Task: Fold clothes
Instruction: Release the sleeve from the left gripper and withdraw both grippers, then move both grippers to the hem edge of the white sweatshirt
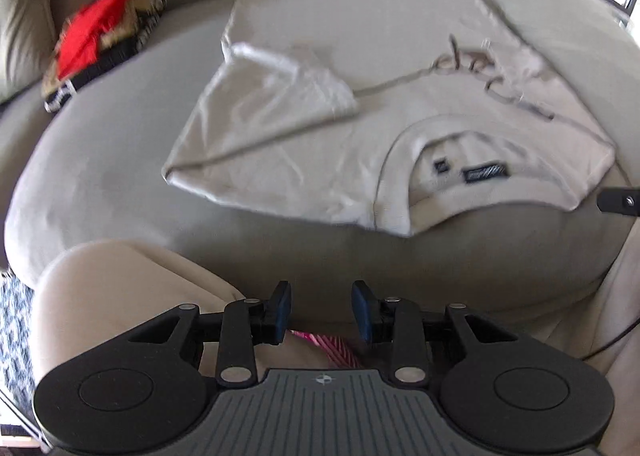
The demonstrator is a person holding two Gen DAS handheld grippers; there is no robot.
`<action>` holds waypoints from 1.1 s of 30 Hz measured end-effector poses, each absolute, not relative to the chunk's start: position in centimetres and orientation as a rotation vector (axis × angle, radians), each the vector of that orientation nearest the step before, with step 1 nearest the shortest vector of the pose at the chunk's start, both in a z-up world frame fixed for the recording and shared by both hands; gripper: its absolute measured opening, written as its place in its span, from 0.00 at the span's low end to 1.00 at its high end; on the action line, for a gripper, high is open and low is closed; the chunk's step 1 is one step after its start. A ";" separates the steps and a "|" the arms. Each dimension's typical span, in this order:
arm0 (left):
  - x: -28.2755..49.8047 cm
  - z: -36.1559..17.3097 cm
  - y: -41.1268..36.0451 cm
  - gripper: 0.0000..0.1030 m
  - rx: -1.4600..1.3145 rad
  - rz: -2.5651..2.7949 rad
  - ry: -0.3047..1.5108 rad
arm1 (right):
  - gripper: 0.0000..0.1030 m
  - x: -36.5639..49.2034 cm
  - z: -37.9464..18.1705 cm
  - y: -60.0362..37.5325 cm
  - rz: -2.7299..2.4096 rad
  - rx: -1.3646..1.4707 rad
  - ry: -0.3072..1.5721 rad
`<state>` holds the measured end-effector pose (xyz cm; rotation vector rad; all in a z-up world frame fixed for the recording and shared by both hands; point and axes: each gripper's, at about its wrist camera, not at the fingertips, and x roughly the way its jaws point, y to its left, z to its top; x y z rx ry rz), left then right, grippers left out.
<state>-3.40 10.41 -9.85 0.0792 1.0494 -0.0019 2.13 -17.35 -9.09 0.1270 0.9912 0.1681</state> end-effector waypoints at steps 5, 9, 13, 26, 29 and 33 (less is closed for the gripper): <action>-2.6 -8.3 9.5 0.36 0.073 -0.012 0.928 | 0.43 2.9 -8.8 -15.6 0.244 0.125 0.953; -0.9 -9.7 7.8 0.36 0.164 -0.008 0.950 | 0.44 3.5 -9.9 -13.8 0.249 0.049 0.982; -1.5 -10.4 6.8 0.35 0.211 -0.019 0.968 | 0.50 3.0 -10.6 -14.0 0.280 0.076 1.062; -1.2 3.6 13.6 0.40 -0.028 -0.090 0.733 | 0.82 4.4 3.9 -20.3 0.294 0.358 0.740; 0.6 6.5 15.3 0.45 -0.083 -0.063 0.642 | 0.82 5.9 6.3 -20.2 0.285 0.296 0.707; 4.8 7.8 17.2 0.45 -0.135 -0.052 0.644 | 0.83 8.8 8.0 -20.0 0.263 0.230 0.703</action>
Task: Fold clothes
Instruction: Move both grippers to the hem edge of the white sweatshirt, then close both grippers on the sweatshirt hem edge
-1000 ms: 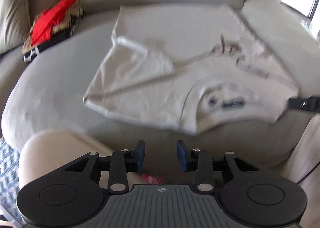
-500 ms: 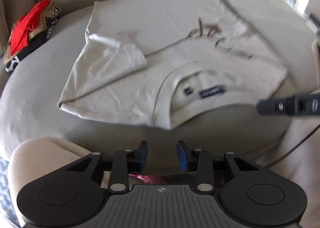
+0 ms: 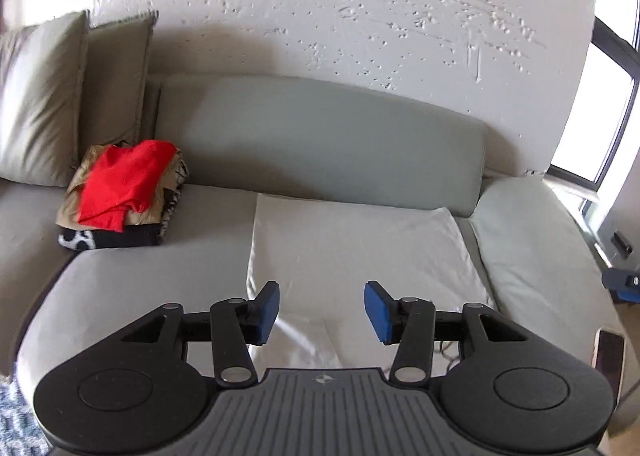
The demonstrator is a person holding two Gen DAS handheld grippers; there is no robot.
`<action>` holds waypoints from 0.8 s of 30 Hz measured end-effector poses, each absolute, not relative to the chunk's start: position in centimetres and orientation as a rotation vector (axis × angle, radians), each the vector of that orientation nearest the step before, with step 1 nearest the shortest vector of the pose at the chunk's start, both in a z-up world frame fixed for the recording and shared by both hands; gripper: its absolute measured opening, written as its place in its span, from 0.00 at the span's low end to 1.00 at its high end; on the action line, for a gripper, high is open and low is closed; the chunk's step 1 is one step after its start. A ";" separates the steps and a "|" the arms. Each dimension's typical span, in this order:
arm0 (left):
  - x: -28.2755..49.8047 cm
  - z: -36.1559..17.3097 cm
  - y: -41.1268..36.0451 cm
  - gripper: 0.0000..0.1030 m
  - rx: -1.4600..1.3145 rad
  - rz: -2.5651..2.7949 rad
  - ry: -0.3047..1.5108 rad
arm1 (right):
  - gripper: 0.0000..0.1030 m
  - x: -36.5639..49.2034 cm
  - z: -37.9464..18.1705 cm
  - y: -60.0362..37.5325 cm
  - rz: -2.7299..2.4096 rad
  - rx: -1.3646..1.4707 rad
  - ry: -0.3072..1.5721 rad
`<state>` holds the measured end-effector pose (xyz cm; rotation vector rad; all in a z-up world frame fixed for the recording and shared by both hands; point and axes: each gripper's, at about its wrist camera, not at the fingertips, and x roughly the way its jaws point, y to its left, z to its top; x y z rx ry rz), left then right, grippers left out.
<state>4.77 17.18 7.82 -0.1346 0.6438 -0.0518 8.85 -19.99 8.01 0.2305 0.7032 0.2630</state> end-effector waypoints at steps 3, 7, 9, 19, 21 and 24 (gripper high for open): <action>7.8 7.2 18.4 0.45 -0.157 -0.060 0.684 | 0.84 11.4 8.4 -20.1 0.243 0.216 0.717; 13.5 4.1 19.9 0.45 -0.203 -0.133 0.802 | 0.84 16.8 6.6 -19.7 0.231 0.246 0.750; 16.8 2.0 21.1 0.44 -0.272 -0.104 0.821 | 0.84 20.4 4.6 -19.3 0.203 0.241 0.777; 33.3 -7.6 27.5 0.41 -0.472 0.026 0.818 | 0.57 38.6 -8.0 -22.4 0.037 0.417 0.816; 36.2 -9.3 28.4 0.39 -0.495 0.009 0.837 | 0.57 41.6 -9.9 -22.9 0.034 0.417 0.810; 39.6 -11.4 28.7 0.38 -0.498 -0.028 0.856 | 0.54 45.7 -12.9 -24.0 0.077 0.543 0.840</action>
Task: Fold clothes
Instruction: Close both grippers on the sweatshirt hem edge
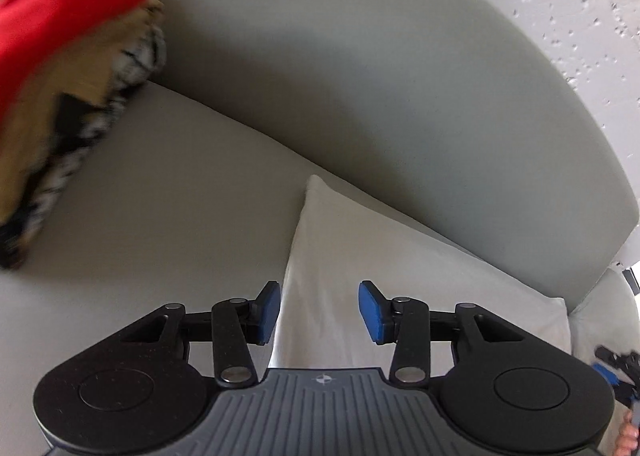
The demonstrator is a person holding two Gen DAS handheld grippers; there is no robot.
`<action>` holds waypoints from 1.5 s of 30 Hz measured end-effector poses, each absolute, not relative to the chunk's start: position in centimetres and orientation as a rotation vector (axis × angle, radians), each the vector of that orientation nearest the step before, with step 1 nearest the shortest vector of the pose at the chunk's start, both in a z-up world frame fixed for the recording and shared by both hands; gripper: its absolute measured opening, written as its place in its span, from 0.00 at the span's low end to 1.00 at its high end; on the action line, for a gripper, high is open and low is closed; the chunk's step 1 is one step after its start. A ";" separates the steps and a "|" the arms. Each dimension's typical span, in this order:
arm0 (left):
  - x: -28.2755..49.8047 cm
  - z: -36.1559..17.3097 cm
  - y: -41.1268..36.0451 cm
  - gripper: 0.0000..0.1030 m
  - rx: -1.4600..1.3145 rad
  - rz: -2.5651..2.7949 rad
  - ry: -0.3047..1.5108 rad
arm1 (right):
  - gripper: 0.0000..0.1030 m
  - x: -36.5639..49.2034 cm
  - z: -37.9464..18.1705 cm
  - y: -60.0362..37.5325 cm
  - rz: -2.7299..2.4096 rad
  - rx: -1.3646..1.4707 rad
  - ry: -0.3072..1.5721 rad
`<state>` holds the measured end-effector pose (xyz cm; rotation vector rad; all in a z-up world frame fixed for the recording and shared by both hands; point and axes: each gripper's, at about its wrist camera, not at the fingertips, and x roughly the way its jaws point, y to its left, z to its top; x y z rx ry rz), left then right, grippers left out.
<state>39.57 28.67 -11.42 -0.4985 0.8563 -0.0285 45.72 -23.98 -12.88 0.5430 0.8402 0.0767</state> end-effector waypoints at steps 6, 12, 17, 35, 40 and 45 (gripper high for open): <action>43.8 -13.6 29.0 0.38 -0.561 -0.132 0.844 | 0.54 51.4 -16.1 -25.3 0.120 0.717 0.807; 45.3 -15.2 31.4 0.33 -0.721 -0.191 0.834 | 0.45 53.1 -17.3 -26.4 0.257 0.726 0.863; 45.1 -15.0 32.8 0.23 -0.756 -0.138 0.827 | 0.41 52.2 -17.9 -27.1 0.283 0.760 0.853; 45.3 -14.1 31.9 0.28 -0.667 -0.169 0.858 | 0.33 51.4 -18.6 -25.0 0.291 0.729 0.849; 45.1 -14.2 32.1 0.14 -0.677 -0.150 0.867 | 0.33 52.2 -19.0 -23.8 0.290 0.728 0.850; 44.4 -13.8 31.8 0.09 -0.647 -0.131 0.866 | 0.33 53.0 -18.6 -21.3 0.296 0.640 0.870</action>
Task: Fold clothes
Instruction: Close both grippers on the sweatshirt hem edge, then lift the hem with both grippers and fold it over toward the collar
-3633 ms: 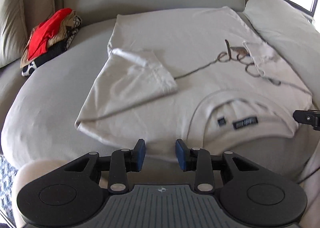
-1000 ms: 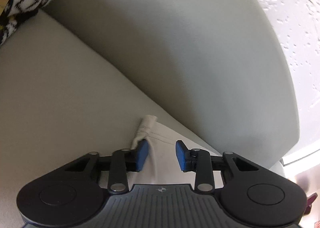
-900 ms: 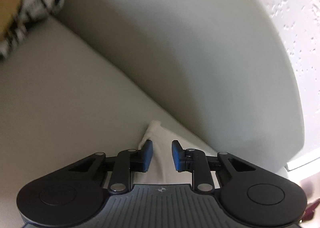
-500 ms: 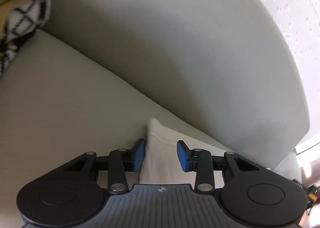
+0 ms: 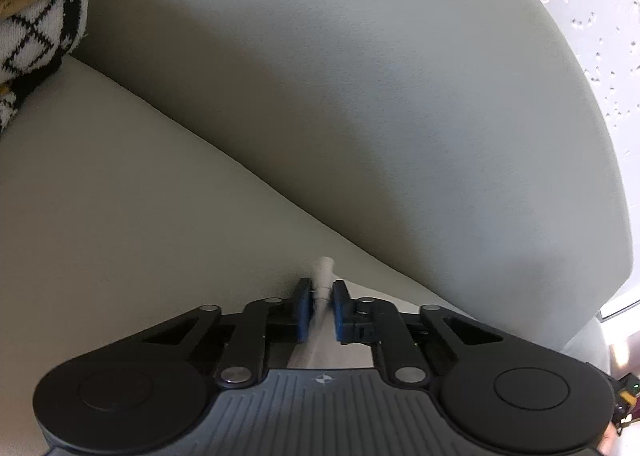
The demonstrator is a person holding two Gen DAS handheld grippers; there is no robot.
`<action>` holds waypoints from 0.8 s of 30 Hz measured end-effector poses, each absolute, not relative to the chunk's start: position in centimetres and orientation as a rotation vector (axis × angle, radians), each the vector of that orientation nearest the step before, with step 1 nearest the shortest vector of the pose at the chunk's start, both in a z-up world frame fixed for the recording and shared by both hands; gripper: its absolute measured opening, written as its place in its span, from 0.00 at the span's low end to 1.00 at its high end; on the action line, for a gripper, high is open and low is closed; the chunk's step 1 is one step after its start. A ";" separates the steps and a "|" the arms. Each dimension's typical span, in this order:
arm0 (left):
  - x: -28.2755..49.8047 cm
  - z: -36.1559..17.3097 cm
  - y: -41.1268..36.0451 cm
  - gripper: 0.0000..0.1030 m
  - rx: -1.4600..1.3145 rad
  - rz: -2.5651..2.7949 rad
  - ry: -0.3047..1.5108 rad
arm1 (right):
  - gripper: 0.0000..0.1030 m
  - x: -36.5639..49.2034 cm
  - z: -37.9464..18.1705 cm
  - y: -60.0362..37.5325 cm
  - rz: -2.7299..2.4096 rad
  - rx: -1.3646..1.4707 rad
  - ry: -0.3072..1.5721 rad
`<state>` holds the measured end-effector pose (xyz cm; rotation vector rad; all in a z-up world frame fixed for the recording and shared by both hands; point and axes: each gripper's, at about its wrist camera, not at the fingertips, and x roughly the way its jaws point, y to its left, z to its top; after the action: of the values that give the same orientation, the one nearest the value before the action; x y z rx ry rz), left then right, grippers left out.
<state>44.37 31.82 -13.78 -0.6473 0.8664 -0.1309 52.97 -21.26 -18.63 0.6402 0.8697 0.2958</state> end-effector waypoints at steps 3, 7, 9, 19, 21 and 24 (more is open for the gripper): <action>44.0 -13.5 31.7 0.07 -0.630 -0.113 0.869 | 0.09 52.8 -18.3 -19.5 0.283 0.563 0.869; 43.3 -12.9 31.5 0.05 -0.602 -0.079 0.863 | 0.03 51.5 -17.8 -17.4 0.244 0.456 0.819; 42.7 -12.3 31.3 0.04 -0.575 -0.061 0.849 | 0.03 50.5 -17.2 -16.7 0.215 0.414 0.772; 36.3 -5.6 30.5 0.04 -0.491 -0.026 0.698 | 0.03 44.7 -11.2 -15.3 0.142 0.435 0.738; 35.3 -4.3 32.1 0.04 -0.515 -0.034 0.695 | 0.03 42.5 -10.0 -15.8 0.151 0.462 0.744; 31.9 -2.3 31.6 0.04 -0.528 -0.047 0.694 | 0.03 37.8 -8.1 -16.4 0.183 0.507 0.733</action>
<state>31.86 31.55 -2.32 -0.5283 0.6942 -0.0470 37.79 -16.43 -8.09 0.5074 0.7325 0.1835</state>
